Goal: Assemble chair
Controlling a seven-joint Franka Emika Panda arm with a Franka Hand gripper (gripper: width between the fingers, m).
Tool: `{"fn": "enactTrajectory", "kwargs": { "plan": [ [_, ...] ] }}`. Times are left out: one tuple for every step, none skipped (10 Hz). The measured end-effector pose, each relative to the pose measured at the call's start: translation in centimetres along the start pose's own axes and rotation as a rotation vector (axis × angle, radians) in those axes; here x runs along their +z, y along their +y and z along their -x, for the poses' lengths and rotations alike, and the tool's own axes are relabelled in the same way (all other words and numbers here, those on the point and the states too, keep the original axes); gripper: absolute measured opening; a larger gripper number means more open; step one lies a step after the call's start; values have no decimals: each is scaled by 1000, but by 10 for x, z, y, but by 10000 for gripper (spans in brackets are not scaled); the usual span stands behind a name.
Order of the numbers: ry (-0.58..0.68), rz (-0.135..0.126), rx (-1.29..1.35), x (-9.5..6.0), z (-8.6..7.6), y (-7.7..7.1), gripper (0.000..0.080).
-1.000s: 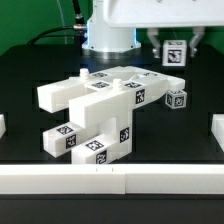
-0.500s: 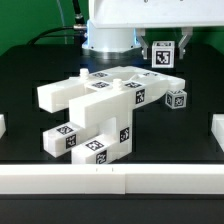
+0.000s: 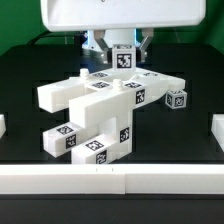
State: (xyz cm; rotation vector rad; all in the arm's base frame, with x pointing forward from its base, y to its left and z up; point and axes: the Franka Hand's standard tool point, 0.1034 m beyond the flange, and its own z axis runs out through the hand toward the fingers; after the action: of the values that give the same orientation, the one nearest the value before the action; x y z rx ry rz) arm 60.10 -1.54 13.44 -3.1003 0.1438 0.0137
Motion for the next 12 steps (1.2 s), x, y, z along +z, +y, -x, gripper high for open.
{"fn": "enactTrajectory", "kwargs": {
  "plan": [
    [-1,0,0,1,0,0,271],
    [-1,1,1,1,0,1,271],
    [-2,1,-1,1,0,1,271],
    [-4,5,-21,4,-1,7,271],
    [-3,9,-15,6,-5,12,271],
    [-2,10,-15,7,-7,12,271],
    [-3,11,-15,8,-7,12,271],
    [-6,13,-16,10,-7,12,271],
    [-6,15,-15,11,-8,12,271],
    [-6,15,-15,12,-8,12,271],
    [-6,15,-14,13,-8,11,271],
    [-8,15,-15,14,-8,10,271]
  ]
}}
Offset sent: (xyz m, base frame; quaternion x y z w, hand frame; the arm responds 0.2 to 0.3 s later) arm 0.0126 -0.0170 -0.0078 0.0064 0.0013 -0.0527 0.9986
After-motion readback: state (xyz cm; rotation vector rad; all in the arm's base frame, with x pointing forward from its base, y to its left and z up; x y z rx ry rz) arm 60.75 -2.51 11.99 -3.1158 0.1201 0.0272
